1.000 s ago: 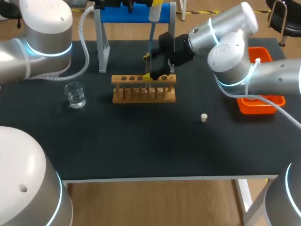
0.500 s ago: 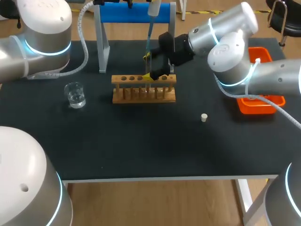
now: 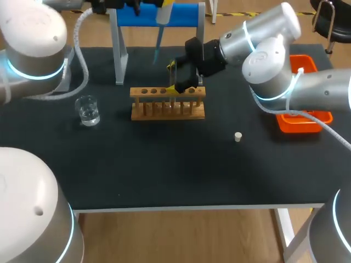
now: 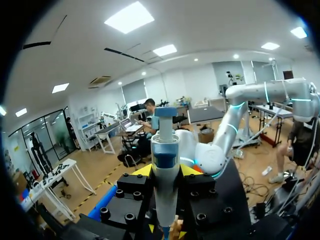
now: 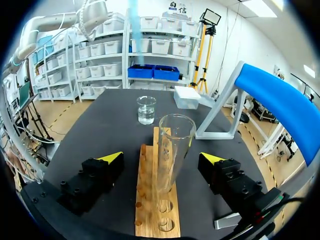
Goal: Invert the test tube, pick up the pipette, mount the tip to pipette, aspirate from beaker and dispense into the tube, eject the tip, return the pipette, and cap with the stopper.
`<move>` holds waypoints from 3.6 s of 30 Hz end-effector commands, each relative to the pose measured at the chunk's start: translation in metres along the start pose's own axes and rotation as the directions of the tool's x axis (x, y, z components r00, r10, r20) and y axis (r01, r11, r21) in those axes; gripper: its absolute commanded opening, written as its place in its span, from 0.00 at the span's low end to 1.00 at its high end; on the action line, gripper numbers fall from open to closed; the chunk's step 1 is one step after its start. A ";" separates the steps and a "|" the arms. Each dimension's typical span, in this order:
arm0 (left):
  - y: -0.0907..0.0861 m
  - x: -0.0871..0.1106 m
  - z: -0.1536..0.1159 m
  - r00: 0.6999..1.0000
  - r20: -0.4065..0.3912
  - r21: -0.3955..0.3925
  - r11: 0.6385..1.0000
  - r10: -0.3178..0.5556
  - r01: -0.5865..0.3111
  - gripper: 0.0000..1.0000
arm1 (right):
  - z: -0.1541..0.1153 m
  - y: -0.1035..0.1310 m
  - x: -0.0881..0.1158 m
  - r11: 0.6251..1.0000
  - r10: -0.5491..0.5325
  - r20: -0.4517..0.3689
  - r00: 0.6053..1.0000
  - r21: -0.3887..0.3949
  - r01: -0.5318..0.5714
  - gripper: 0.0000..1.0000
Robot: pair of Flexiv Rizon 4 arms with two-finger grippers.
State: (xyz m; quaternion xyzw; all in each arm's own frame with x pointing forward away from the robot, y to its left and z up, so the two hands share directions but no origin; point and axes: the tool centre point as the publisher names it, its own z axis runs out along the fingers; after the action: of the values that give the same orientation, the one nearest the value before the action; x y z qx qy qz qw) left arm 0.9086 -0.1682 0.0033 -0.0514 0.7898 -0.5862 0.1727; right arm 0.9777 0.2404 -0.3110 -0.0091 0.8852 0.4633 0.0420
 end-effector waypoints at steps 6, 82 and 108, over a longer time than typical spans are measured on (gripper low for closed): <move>0.017 0.036 -0.031 0.999 0.027 0.013 1.000 -0.022 0.022 0.00 | -0.001 0.001 0.001 1.000 0.001 0.000 1.000 0.003 -0.001 1.00; 0.095 0.126 0.007 0.986 -0.135 0.108 0.988 -0.097 0.112 0.00 | -0.001 0.001 0.001 1.000 0.001 0.000 1.000 0.003 -0.001 1.00; 0.095 0.126 0.007 0.986 -0.135 0.108 0.988 -0.097 0.112 0.00 | -0.031 -0.007 0.011 1.000 -0.011 0.023 1.000 -0.026 0.011 1.00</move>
State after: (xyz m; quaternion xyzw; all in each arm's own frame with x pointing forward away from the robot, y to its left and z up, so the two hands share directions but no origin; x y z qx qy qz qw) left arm 0.8056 -0.1814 -0.1155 -0.0440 0.7606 -0.6411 0.0922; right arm 0.9790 0.2308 -0.3079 -0.0104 0.8816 0.4696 0.0467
